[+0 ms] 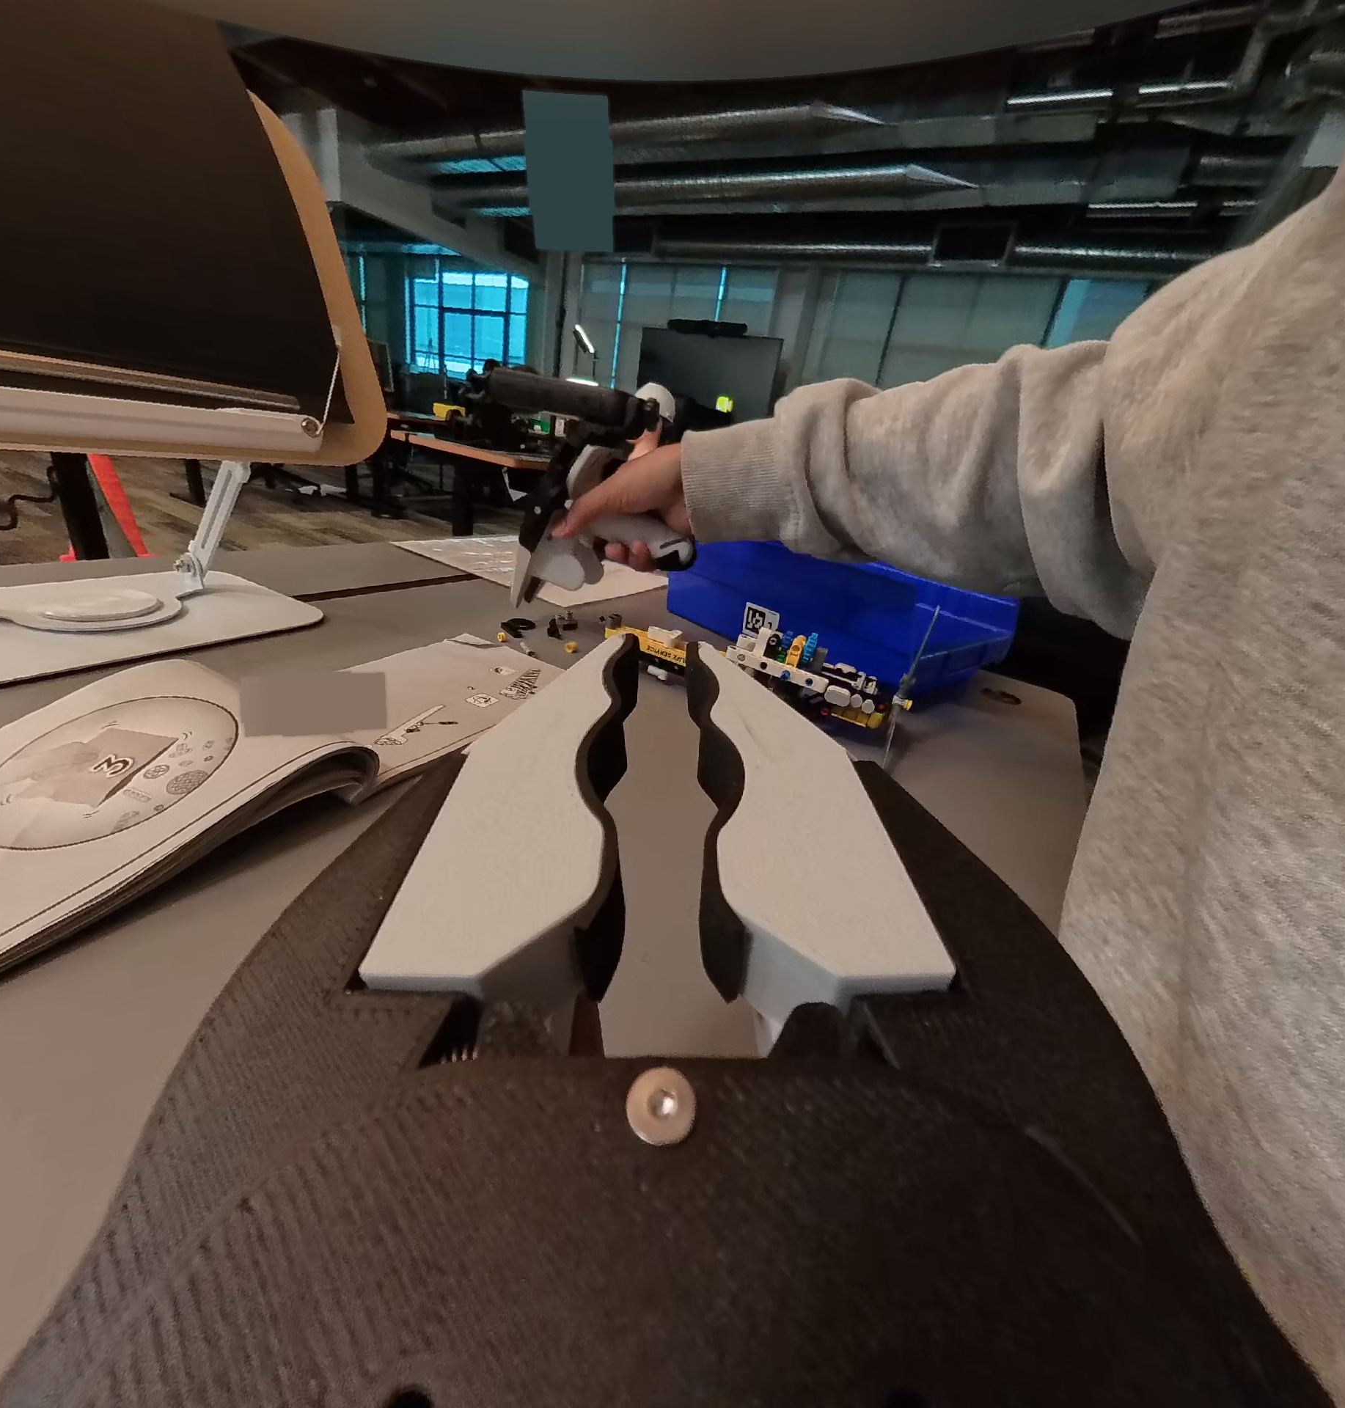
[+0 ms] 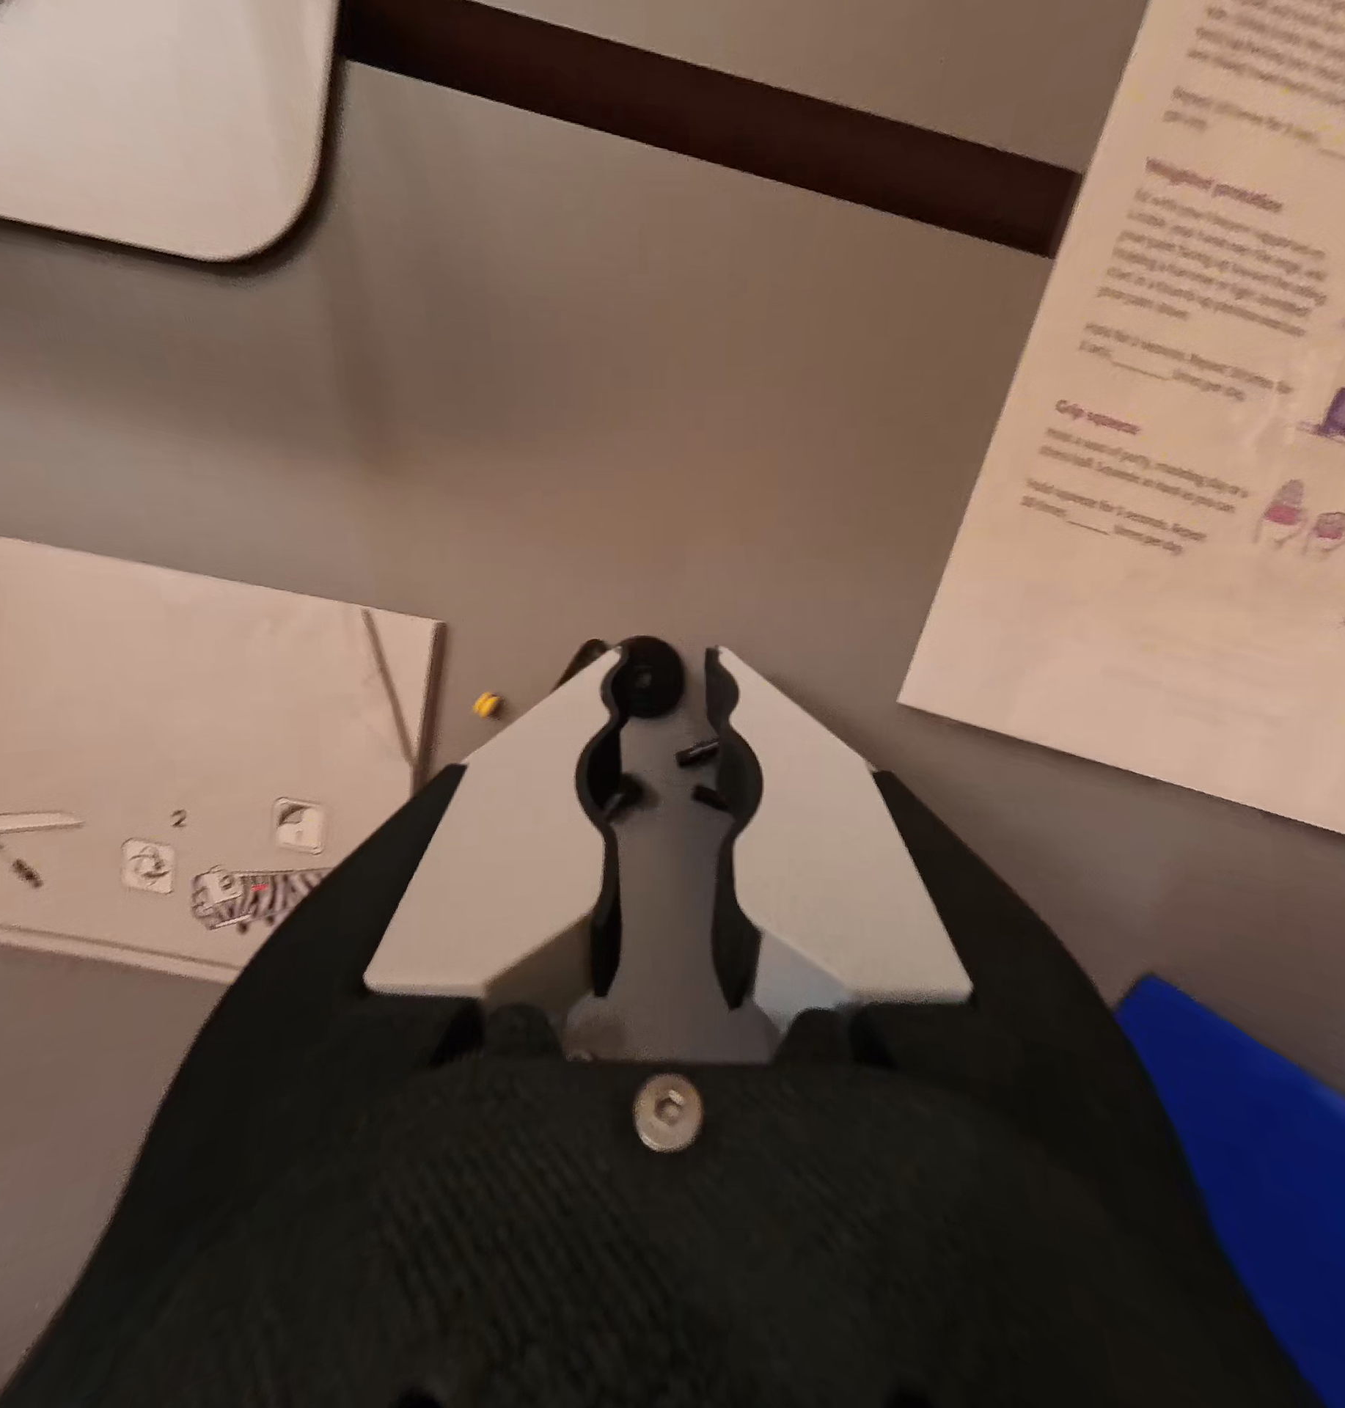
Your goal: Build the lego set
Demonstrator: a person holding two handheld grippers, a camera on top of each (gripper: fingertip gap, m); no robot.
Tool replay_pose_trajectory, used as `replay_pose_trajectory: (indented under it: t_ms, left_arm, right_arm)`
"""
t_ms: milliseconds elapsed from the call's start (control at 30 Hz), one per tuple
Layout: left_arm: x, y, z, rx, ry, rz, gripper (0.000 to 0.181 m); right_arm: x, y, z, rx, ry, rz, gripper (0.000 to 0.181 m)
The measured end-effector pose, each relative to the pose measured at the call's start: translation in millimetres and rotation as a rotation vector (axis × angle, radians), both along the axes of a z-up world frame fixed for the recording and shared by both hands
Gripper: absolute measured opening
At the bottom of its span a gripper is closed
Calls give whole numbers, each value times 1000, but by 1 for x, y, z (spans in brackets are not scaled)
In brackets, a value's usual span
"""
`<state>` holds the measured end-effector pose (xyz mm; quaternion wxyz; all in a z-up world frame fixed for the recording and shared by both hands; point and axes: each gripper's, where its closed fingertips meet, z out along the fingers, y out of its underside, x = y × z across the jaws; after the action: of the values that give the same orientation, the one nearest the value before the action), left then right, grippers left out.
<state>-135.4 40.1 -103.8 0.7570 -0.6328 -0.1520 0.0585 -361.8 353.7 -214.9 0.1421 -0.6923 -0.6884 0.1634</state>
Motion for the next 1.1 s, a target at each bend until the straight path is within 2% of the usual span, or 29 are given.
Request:
replay_pose_trajectory:
  t_ms: [133, 367, 567, 733, 1100]
  left_arm:
    - [-1, -1, 0, -1, 0, 5, 10]
    - [1, 1, 0, -2, -1, -5, 10]
    - [0, 1, 0, 0, -2, -3, 10]
    - [-1, 0, 0, 1, -4, 0, 10]
    - [-2, 1, -1, -1, 3, -3, 10]
  right_arm:
    - [3, -4, -14, -49, -44, 0, 17]
    - [19, -37, -13, -132, -75, 70, 14]
    - [10, -36, 0, -97, 9, 88, 14]
    - [10, -46, 3, -111, 6, 126, 18]
    - [60, -71, 41, -25, 51, 251, 25]
